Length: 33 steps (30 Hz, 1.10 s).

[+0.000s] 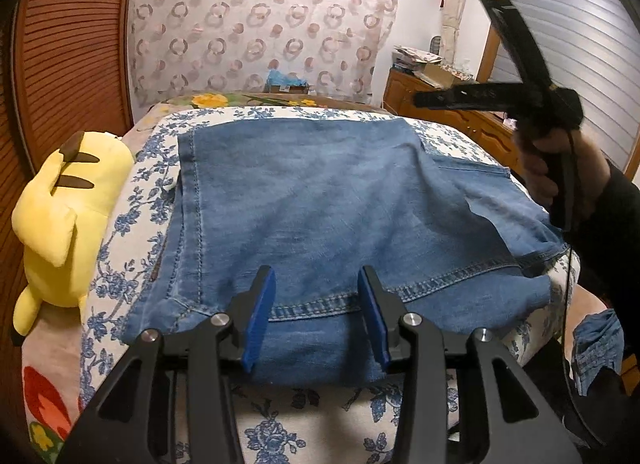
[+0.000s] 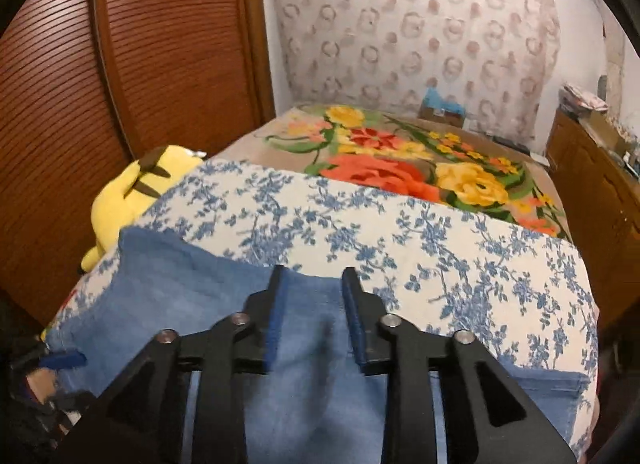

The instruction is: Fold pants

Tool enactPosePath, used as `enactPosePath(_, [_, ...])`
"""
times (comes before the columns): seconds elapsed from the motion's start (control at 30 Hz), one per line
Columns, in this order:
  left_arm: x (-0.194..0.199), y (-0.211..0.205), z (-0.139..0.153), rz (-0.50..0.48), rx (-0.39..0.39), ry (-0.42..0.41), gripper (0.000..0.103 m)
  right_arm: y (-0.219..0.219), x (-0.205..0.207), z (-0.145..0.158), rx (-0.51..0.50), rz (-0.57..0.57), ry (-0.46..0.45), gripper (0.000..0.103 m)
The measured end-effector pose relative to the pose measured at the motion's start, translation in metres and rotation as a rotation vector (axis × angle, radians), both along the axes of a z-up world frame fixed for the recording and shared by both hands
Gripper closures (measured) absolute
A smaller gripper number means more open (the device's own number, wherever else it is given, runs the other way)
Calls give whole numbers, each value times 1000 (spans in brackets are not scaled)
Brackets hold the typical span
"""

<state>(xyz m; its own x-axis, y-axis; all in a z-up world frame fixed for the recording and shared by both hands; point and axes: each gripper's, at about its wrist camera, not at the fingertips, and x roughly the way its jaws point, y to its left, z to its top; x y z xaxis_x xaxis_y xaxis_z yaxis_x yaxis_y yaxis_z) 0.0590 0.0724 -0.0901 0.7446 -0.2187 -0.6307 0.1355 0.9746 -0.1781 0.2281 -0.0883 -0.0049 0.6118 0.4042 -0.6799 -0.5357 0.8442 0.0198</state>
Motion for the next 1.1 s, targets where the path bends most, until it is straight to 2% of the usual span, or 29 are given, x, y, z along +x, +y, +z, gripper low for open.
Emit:
enactPosePath(0.2, [7,-3,-1,13,11,11,62,-27,-28,-6,-16,24,7,63])
enactPosePath(0.3, [13,-9,-4,15,11,17,62,-39,-48,-19,-27,38,25,58])
enactPosePath(0.4, [15,-14,-8,21,32,15,61,-51,-65,-33,-35,41,45,57])
enactPosePath(0.53, [17,-20,-13,28,48,17,55,-66,-88,-49,-26,42,60,57])
enactPosePath(0.63, [17,-25,-15,19,60,11,47,-80,-101,-54,-14,19,69,57])
enactPosePath(0.77, [17,-30,-17,36,101,0,46,-106,-116,-58,-24,-39,53,57])
enactPosePath(1.1, [17,-39,-13,50,133,15,46,-183,-136,-75,-54,-242,60,56])
